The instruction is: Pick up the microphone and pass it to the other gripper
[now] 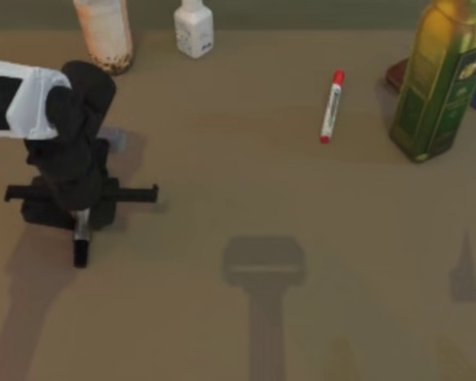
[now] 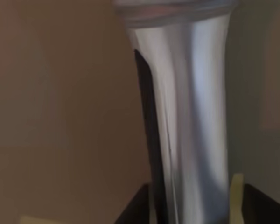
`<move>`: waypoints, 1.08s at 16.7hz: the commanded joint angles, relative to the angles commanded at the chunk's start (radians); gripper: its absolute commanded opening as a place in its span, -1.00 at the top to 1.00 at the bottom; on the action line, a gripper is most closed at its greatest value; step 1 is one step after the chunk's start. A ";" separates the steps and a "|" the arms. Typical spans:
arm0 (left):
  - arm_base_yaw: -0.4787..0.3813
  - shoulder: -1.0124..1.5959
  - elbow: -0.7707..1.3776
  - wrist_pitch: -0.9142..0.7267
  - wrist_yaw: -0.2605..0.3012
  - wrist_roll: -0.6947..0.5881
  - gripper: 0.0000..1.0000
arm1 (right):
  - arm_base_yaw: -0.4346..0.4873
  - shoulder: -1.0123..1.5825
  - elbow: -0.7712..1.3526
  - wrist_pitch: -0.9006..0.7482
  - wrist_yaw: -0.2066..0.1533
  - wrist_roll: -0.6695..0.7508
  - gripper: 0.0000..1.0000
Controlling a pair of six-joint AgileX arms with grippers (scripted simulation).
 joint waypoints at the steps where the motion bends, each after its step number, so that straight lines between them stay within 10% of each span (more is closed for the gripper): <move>1: 0.000 0.000 0.000 0.000 0.000 0.000 1.00 | 0.000 0.000 0.000 0.000 0.000 0.000 -1.00; 4: 0.010 -0.071 0.008 -0.056 -0.076 0.048 1.00 | 0.000 0.000 0.000 0.000 0.000 0.000 -1.00; 8: 0.010 -0.080 -0.002 0.007 -0.044 0.060 1.00 | 0.000 0.000 0.000 0.000 0.000 0.000 -1.00; 18: 0.041 -0.233 -0.191 0.774 0.277 0.167 1.00 | 0.000 0.000 0.000 0.000 0.000 0.000 -1.00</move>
